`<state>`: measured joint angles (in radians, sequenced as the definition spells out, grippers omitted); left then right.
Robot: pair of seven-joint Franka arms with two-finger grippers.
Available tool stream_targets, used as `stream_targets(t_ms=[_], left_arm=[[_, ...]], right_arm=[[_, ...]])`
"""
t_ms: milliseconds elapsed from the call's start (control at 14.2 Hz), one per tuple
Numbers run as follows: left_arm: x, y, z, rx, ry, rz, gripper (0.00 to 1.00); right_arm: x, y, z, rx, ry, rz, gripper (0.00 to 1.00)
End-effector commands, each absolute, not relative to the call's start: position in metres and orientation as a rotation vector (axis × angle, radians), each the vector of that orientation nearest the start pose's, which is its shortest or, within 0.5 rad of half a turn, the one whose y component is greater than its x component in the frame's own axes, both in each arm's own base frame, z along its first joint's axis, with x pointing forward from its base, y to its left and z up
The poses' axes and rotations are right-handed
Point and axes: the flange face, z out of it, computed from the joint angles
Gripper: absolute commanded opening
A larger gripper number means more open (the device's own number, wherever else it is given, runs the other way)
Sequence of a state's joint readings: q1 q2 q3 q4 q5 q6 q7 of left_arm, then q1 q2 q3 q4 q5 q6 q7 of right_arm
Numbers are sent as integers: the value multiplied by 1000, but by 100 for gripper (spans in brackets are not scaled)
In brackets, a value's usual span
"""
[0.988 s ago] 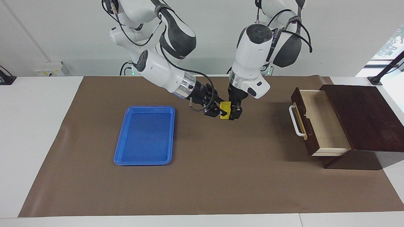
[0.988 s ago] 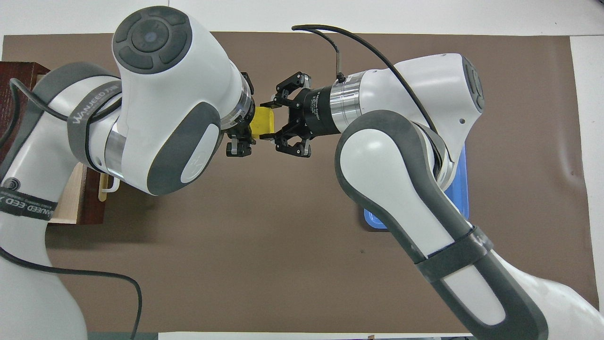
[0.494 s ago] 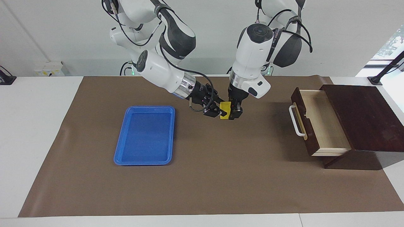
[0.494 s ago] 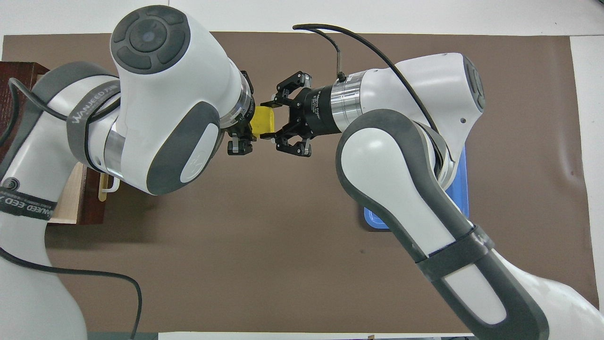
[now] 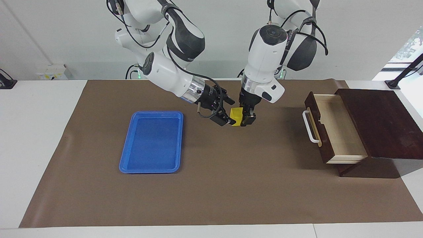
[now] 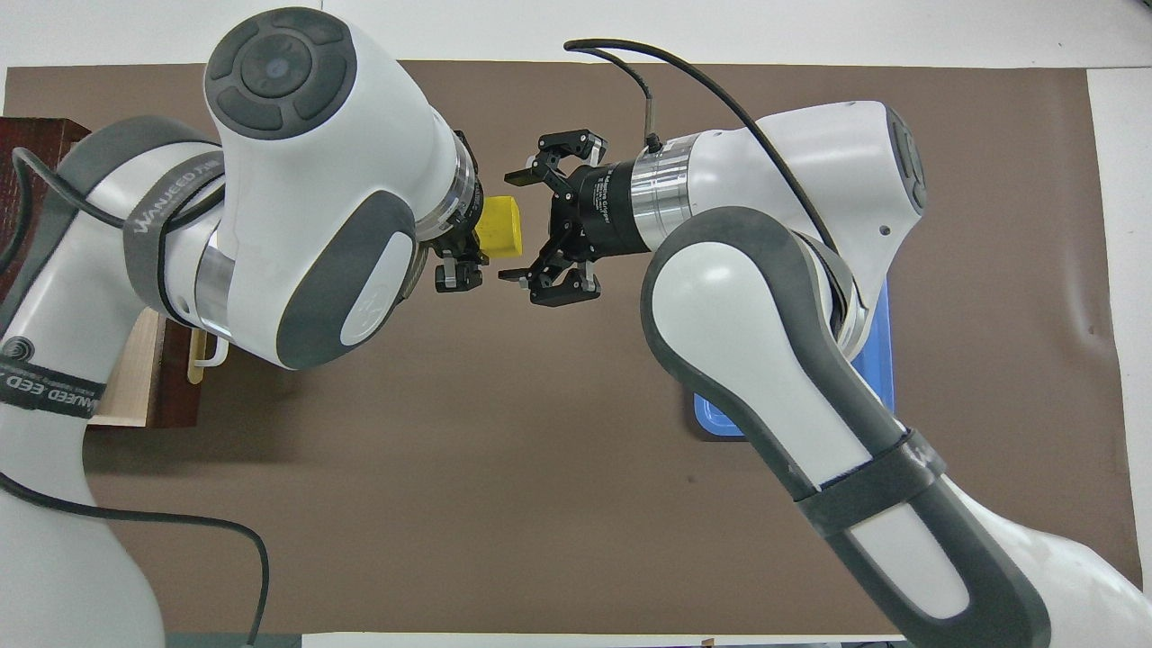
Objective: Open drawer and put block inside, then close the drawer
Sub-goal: 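Close the left gripper on the block and open the right gripper, then move the block into the drawer with the left gripper while the right gripper withdraws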
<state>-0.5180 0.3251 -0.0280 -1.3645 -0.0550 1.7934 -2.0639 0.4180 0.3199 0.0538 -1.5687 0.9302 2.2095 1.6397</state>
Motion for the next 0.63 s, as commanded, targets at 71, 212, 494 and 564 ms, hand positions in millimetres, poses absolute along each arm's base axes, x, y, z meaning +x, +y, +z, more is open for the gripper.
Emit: stream_targets(t_ms=[71, 212, 494, 564], left_arm=[[576, -345, 546, -2360, -2219, 13, 0], [576, -336, 544, -2383, -2150, -1, 0], [601, -269, 538, -2377, -2068, 30, 0], [606, -248, 537, -2371, -2056, 37, 0]], right_arm=[[619, 301, 514, -1555, 1761, 749, 100], [640, 243, 518, -1526, 1802, 727, 100], [660, 137, 542, -1722, 1796, 574, 100], [660, 126, 546, -1833, 1737, 521, 100]])
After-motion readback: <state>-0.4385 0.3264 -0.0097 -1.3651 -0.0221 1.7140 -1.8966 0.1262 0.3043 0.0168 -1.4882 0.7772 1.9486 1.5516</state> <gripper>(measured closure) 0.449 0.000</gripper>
